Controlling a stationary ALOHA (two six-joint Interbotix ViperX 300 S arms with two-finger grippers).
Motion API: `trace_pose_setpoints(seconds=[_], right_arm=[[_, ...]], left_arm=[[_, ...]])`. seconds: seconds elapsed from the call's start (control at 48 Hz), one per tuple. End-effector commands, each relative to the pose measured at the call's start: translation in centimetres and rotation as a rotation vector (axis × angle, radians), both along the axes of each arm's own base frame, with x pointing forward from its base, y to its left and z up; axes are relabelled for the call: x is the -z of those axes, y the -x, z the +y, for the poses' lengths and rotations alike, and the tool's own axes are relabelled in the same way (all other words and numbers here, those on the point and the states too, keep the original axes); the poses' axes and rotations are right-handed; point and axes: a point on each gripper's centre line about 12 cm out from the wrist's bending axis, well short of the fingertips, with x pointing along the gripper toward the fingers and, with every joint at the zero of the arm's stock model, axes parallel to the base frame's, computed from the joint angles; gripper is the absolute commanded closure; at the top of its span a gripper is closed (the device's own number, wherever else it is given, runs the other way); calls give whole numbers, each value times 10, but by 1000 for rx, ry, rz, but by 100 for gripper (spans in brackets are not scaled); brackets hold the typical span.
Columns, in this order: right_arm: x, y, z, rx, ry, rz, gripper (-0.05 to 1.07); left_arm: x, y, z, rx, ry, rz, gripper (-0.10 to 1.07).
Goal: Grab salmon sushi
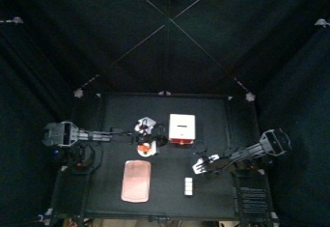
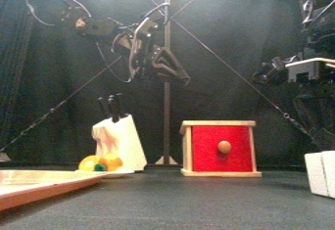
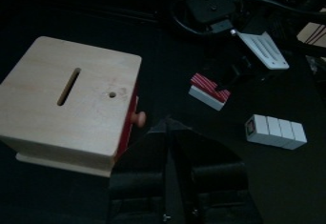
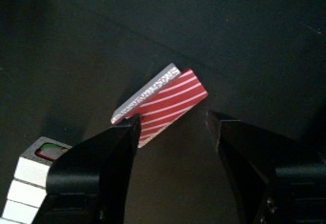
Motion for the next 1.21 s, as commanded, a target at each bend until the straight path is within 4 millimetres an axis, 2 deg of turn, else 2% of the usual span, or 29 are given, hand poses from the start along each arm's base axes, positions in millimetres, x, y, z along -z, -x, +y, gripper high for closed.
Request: trace_pose_setpoints(seconds=[0.0, 0.333, 0.708, 1.188], right_arm=[[-6, -6, -3, 14, -4, -25, 13], [-4, -15, -10, 39, -30, -78, 13], [8, -7, -11, 65, -44, -26, 13], [5, -2, -11, 92, -29, 31, 13]], left_arm=[[-8, -2, 1, 1, -6, -27, 54], [-8, -2, 1, 3, -6, -27, 54], [-6, -2, 1, 1, -6, -21, 54], [-3, -3, 1, 2, -4, -14, 54]])
